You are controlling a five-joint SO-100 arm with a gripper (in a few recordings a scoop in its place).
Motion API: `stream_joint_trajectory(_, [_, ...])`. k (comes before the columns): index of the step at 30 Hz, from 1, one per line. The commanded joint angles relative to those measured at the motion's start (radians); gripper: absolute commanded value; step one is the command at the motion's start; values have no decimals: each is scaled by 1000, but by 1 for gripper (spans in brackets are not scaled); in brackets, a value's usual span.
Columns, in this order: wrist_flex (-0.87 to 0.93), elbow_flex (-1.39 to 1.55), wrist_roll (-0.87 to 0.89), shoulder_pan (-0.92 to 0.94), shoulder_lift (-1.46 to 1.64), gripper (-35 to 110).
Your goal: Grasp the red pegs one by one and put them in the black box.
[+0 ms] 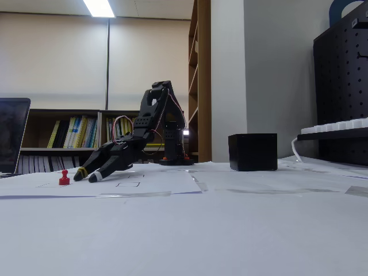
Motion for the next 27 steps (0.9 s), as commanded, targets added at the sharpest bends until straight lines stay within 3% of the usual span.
stream_joint_trajectory(1, [-17,94,-3,5,20,15])
stream_joint_trajectory(27, [-34,239,0,21,137,15])
